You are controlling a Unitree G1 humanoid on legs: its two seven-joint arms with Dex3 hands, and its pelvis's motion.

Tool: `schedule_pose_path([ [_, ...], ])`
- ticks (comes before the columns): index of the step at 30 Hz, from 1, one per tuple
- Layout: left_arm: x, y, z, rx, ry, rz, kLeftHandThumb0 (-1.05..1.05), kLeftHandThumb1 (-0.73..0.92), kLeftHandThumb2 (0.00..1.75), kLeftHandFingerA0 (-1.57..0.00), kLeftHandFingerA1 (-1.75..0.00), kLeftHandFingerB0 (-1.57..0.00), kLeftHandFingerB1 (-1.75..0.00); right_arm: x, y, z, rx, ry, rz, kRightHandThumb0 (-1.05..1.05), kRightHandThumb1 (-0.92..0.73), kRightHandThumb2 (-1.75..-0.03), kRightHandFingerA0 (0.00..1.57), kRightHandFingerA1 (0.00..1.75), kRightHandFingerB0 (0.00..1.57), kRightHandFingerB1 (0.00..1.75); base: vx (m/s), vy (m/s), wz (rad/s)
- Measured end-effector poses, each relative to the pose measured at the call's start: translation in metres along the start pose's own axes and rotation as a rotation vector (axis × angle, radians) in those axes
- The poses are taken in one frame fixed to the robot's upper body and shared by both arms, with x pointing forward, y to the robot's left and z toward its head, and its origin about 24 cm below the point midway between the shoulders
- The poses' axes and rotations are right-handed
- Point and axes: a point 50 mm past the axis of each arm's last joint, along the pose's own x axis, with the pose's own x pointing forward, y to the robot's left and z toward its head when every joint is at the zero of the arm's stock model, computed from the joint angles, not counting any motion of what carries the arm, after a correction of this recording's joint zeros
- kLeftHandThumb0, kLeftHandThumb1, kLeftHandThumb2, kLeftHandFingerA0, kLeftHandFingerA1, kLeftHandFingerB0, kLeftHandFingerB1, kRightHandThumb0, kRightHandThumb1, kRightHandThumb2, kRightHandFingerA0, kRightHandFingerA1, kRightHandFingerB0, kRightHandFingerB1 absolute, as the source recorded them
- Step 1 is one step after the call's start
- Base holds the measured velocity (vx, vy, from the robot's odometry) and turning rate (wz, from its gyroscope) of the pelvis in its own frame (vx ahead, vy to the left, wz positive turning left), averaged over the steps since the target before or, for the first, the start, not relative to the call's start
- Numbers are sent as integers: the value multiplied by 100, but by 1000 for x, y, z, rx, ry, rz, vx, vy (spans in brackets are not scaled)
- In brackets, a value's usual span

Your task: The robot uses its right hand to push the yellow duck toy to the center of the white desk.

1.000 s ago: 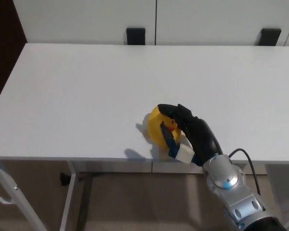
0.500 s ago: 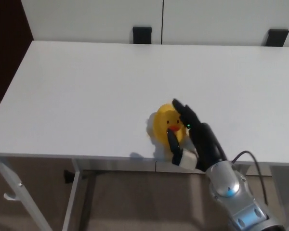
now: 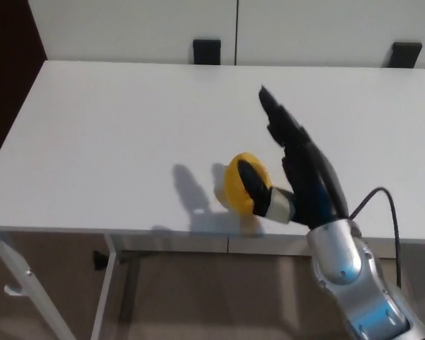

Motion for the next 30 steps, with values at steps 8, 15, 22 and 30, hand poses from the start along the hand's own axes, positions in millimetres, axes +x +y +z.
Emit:
schedule_pose_path([
  [8, 0, -2, 0, -2, 1, -4, -15, 62, 79, -86, -82, -85, -83, -27, -69, -7, -50, -12, -141, -105, -83, -118, 0, 10, 0, 0, 0, 0, 1],
  [15, 0, -2, 0, -2, 2, -5, -16, 62, 76, -86, -81, -85, -83, -86, -158, -56, -203, 218, -281, -105, -73, -113, 0, 34, 0, 38, 0, 0, 0],
  [22, 0, -2, -1, -2, 4, -5, -17, 60, 76, -87, -86, -89, -87, -144, -209, -83, -269, 426, -376, -105, -71, -113, 0, 41, 0, 41, 0, 0, 0],
  [30, -1, -2, -5, -3, 13, -4, -13, 59, 82, -85, -83, -90, -89, -254, -270, -105, -283, 757, -529, -105, -74, -111, 0, 40, 0, 37, 0, 0, 1],
])
